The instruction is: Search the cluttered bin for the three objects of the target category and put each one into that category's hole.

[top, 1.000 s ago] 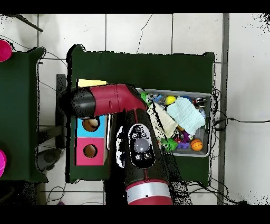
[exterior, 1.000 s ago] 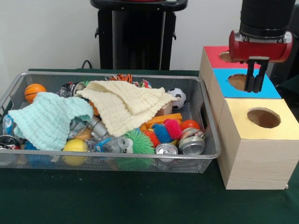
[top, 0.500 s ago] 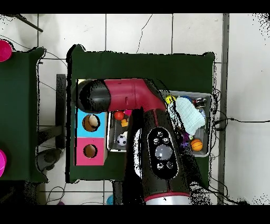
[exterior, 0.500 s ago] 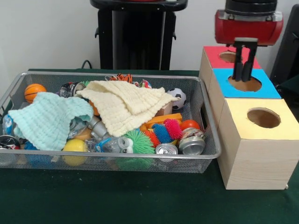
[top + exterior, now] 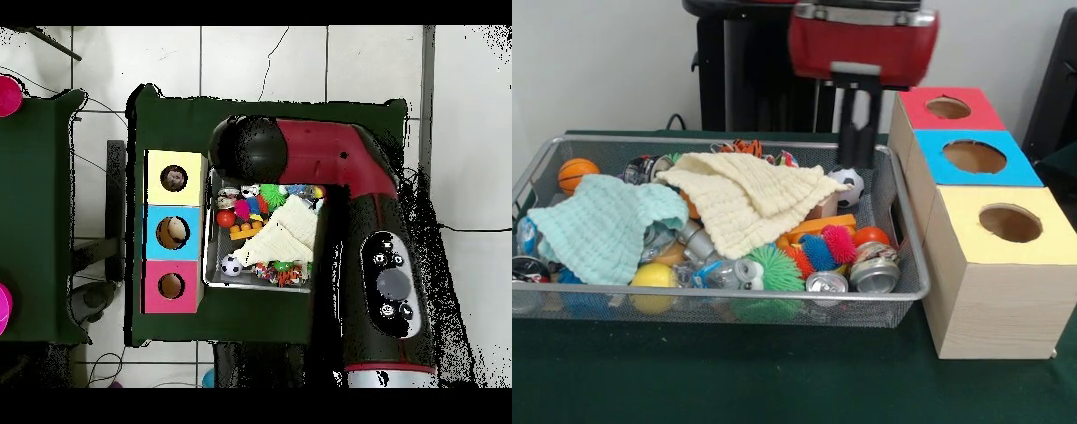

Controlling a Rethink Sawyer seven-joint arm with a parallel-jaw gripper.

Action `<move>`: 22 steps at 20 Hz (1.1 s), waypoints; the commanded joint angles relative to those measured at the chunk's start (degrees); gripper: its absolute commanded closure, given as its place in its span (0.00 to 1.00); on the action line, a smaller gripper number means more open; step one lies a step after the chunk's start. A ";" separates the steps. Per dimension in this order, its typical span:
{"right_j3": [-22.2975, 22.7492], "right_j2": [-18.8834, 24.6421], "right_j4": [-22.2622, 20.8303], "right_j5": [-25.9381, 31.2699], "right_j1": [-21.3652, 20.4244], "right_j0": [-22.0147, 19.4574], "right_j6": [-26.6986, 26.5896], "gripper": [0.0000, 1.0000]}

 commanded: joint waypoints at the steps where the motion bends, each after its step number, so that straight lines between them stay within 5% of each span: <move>1: -6.23 4.03 -5.67 6.56 4.69 -3.21 -14.49 1.00; 11: -4.13 2.20 -8.07 4.33 3.97 -4.95 -10.40 1.00; 16: 6.49 1.94 -7.72 0.74 -2.66 -5.22 -9.70 1.00; 22: 22.17 6.39 -5.82 -4.41 -11.60 -10.30 -14.95 1.00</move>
